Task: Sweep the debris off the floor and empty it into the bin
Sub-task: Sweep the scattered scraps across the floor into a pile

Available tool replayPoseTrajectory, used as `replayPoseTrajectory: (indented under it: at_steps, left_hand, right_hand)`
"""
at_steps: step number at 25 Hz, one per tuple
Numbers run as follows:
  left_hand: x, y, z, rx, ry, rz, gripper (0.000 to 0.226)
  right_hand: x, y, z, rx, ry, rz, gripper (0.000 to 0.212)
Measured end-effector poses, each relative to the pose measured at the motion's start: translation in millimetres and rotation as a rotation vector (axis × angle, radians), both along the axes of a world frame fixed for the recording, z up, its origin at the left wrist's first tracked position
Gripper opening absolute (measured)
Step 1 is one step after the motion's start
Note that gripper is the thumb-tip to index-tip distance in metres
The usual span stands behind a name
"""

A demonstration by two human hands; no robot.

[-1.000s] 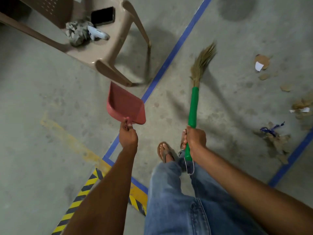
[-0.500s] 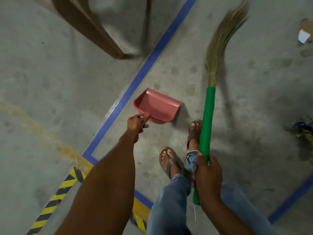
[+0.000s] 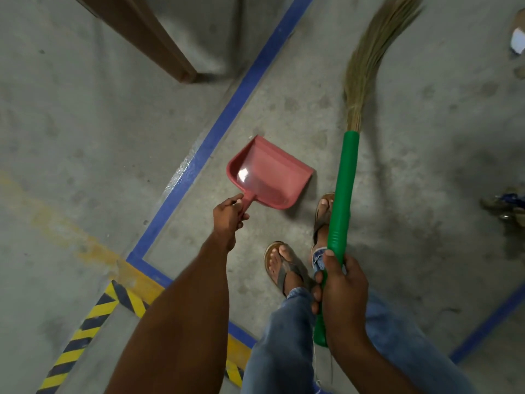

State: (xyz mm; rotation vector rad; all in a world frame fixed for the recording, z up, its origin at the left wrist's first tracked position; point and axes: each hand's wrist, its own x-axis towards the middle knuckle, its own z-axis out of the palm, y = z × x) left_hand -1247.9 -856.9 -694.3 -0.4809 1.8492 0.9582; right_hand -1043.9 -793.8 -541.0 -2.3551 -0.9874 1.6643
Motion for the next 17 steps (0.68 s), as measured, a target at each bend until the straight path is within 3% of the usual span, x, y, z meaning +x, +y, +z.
replayPoseTrajectory:
  at_steps: [3,8,14,17]
  left_hand:
    - [7,-2,2,0.01,-0.007,0.048,0.034]
    - [6,-4,-4,-0.049,-0.011,0.074,0.036]
    - [8,-5,0,-0.097,0.0,0.071,0.036]
    - [-11,11,-9,-0.077,0.031,0.038,0.036]
  right_hand:
    - [-5,0,-1,-0.025,0.007,-0.016,0.076]
    - [2,8,5,-0.062,0.044,0.005,0.023]
    - [2,11,-2,-0.095,0.015,-0.014,0.034]
    - [4,18,-1,-0.093,0.034,-0.021,0.028]
